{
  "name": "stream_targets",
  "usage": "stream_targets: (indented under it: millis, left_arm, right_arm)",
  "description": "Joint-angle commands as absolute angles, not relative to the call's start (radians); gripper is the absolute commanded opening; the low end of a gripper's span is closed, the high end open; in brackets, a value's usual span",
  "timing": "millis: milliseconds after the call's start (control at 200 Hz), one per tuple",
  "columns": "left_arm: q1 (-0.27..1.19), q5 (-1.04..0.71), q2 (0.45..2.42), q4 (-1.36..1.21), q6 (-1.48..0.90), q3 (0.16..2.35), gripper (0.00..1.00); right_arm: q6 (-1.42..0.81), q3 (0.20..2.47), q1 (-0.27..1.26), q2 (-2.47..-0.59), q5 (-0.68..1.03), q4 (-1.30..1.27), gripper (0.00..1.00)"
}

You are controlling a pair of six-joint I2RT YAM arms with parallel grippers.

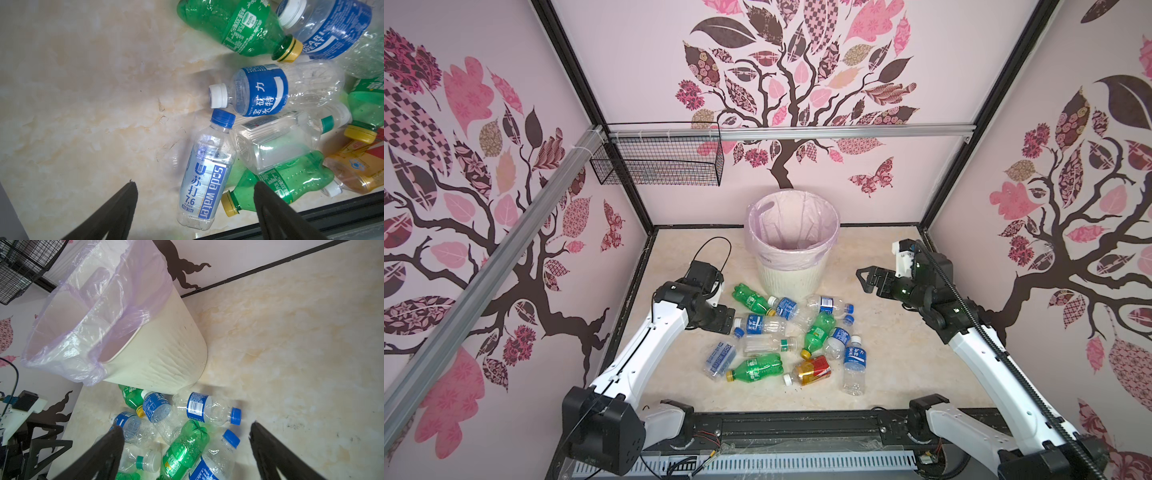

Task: Throw the plastic bottles in the bin
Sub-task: 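Lower the left gripper onto the blue-capped soda water bottle while the right arm withdraws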

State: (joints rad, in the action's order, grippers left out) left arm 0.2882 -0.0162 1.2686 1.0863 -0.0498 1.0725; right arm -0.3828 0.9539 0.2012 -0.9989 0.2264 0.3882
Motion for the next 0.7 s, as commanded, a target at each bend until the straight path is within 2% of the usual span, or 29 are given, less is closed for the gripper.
stream_targets:
  millis: [0,125,155,380,590,695]
  left_arm:
    - [0.328,0.024,1.283,1.07,-0.089,1.085,0.92]
    - [0.378,0.037,1.336,1.015,-0.091,1.032,0.92]
    - [0.384,0.051,1.35,0.99,-0.103,1.019,0.89]
    - [0.387,0.083,1.471,1.047,-0.045,1.065,0.87]
    - [0.388,0.104,1.59,1.107,0.007,1.11,0.81]
    - [0.388,0.046,1.602,1.109,0.028,1.111,0.81]
  right_arm:
    - [-0.384,0.964,0.202,-0.99,0.189,0.349,0.97]
    - [-0.38,0.951,0.202,-0.997,0.168,0.332,0.97]
    - [-0.38,0.948,0.202,-0.999,0.163,0.328,0.97]
    - [-0.365,0.921,0.201,-0.998,0.143,0.312,0.98]
    - [-0.341,0.92,0.199,-1.025,0.111,0.299,0.99]
    - [-0.339,0.917,0.198,-1.038,0.104,0.29,0.99]
